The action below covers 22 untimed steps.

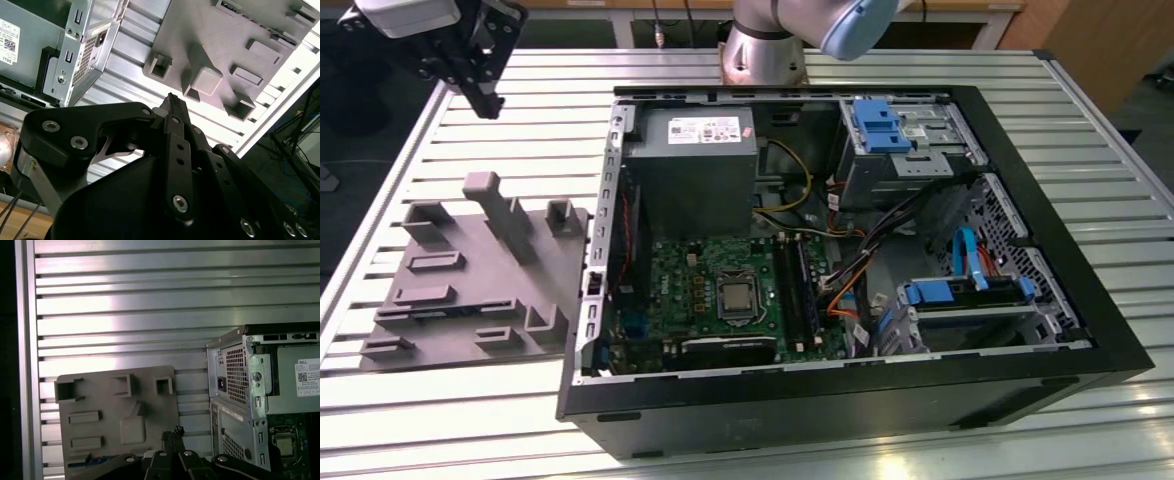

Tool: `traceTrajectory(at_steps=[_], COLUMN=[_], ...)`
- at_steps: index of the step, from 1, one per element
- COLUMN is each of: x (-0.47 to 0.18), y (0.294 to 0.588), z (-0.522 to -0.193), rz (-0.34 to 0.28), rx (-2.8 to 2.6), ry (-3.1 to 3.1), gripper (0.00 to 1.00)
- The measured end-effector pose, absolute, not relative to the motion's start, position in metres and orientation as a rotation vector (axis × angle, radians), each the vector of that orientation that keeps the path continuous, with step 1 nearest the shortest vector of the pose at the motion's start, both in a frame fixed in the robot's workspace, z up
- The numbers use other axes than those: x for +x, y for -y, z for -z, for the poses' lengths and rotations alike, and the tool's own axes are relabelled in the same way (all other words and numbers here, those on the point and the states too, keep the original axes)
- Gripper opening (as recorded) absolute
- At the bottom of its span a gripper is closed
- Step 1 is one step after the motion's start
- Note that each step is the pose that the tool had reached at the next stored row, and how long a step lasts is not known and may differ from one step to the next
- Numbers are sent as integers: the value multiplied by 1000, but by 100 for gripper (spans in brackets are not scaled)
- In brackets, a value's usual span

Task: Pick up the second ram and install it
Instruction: 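Reach for the second ram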

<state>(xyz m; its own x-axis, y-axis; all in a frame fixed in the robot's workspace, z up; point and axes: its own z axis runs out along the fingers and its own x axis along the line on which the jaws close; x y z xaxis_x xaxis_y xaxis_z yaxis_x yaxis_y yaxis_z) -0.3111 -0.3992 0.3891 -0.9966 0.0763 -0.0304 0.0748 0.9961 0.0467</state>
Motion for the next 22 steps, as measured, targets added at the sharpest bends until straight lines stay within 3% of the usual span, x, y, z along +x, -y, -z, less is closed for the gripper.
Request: traceTrajectory(at_steps=[22], x=[-322], y=[399], z=[-388], rz=[-71], rx=[118], ry=[-3106], gripper=[11])
